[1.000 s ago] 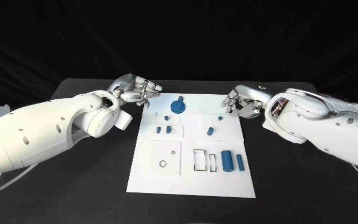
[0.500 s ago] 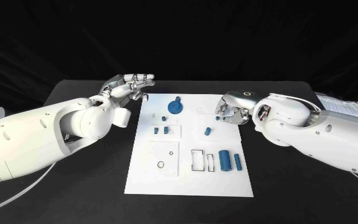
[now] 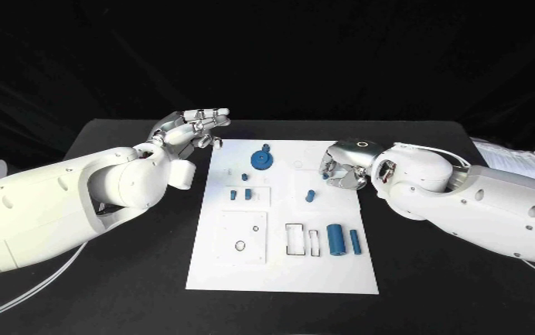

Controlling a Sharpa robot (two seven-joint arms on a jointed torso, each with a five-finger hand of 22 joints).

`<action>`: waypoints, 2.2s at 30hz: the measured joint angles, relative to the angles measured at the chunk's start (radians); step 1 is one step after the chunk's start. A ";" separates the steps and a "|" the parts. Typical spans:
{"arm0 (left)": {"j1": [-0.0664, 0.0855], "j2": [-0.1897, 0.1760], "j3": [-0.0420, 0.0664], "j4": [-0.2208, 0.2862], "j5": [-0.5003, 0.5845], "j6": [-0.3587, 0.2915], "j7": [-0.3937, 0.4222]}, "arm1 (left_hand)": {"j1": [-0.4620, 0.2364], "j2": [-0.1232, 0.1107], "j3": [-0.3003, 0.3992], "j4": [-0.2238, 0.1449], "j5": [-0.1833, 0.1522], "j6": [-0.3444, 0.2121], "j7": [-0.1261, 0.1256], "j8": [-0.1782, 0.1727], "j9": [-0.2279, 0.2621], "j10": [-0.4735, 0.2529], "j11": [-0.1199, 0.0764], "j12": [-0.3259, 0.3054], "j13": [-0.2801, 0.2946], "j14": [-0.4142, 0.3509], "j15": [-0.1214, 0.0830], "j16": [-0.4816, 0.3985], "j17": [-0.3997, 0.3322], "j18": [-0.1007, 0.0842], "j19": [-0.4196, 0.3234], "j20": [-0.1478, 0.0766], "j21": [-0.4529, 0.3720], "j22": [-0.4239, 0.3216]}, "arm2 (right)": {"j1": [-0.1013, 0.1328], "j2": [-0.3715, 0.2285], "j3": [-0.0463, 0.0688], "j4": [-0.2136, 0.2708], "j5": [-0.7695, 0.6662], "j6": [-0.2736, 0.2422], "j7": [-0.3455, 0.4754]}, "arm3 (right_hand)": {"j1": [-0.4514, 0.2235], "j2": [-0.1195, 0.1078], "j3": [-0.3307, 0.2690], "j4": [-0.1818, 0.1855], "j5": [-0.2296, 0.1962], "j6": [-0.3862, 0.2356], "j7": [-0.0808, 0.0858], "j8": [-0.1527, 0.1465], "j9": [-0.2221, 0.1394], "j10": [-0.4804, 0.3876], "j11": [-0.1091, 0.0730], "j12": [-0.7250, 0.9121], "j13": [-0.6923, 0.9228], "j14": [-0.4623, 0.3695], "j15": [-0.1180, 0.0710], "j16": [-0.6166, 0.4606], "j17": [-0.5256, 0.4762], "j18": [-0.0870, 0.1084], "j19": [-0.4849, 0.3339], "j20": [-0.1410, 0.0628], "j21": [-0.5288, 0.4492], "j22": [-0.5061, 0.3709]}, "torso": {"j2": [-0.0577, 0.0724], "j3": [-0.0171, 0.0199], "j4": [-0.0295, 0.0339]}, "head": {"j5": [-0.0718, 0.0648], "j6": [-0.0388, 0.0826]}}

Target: Assemble the parts on the task board

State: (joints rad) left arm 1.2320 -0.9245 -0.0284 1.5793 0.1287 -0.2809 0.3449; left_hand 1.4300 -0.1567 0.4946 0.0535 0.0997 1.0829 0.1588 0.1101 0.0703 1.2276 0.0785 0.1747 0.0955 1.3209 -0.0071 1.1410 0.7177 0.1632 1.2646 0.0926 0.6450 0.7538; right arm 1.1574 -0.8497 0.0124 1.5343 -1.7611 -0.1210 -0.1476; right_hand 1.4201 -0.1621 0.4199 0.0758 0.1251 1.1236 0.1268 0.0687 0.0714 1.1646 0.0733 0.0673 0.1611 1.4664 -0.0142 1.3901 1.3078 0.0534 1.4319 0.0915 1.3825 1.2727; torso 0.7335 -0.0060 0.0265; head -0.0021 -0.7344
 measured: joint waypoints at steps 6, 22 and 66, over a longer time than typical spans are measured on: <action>0.000 0.000 0.000 0.000 0.004 0.001 0.001 | 0.000 0.000 -0.001 -0.001 0.000 0.000 0.000 0.000 0.000 -0.002 -0.002 0.004 0.000 -0.006 0.002 0.000 -0.003 0.000 0.000 0.000 0.000 -0.001 | 0.000 0.016 0.002 -0.015 -0.010 0.002 -0.001 | 0.000 0.000 0.014 -0.001 -0.004 0.005 -0.005 0.000 0.002 0.000 0.000 0.005 -0.011 0.000 0.000 0.000 0.000 0.000 0.000 0.000 0.000 -0.001 | 0.000 0.0002 0.0002 | 0.000 0.001; 0.000 0.001 0.000 0.002 0.004 0.001 0.001 | 0.000 0.000 -0.001 -0.001 0.004 0.000 0.000 0.000 -0.001 -0.004 -0.004 0.004 0.001 -0.007 0.000 0.000 -0.005 0.000 0.000 0.000 -0.004 -0.001 | -0.003 0.037 0.005 -0.029 -0.043 0.005 -0.004 | 0.016 0.032 0.098 -0.057 -0.058 0.084 -0.019 0.020 0.022 0.083 -0.014 0.017 -0.051 -0.001 -0.010 0.010 0.000 0.000 0.011 -0.011 0.004 0.020 | 0.000 0.0003 0.0001 | 0.001 -0.003; -0.001 0.001 0.000 0.001 0.001 0.001 -0.008 | -0.008 0.008 -0.014 -0.014 0.004 -0.011 0.004 0.000 -0.003 -0.031 0.009 0.021 0.004 -0.014 0.007 -0.003 -0.021 0.000 0.000 0.000 -0.012 -0.007 | -0.013 -0.035 0.014 0.097 -0.116 -0.046 -0.070 | 0.003 0.048 0.125 -0.087 -0.058 0.102 -0.024 0.025 0.039 0.096 -0.002 0.005 -0.055 -0.004 -0.015 0.014 0.000 0.000 0.016 -0.016 0.012 0.033 | -0.001 0.0006 -0.0019 | -0.005 -0.004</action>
State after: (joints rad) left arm 1.2315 -0.9236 -0.0288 1.5803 0.1296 -0.2800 0.3364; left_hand 1.4221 -0.1488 0.4811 0.0400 0.1033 1.0717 0.1625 0.1101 0.0674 1.1970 0.0873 0.1962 0.0995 1.3066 0.0002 1.1376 0.6971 0.1629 1.2647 0.0926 0.6329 0.7467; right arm 1.1440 -0.8852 0.0263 1.6315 -1.8766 -0.1674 -0.2176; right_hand 1.4227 -0.1143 0.5451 -0.0116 0.0670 1.2256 0.1032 0.0938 0.1107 1.2606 0.0711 0.0723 0.1062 1.4629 -0.0287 1.4041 1.3080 0.0534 1.4483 0.0752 1.3943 1.3057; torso 0.7324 -0.0055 0.0245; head -0.0068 -0.7387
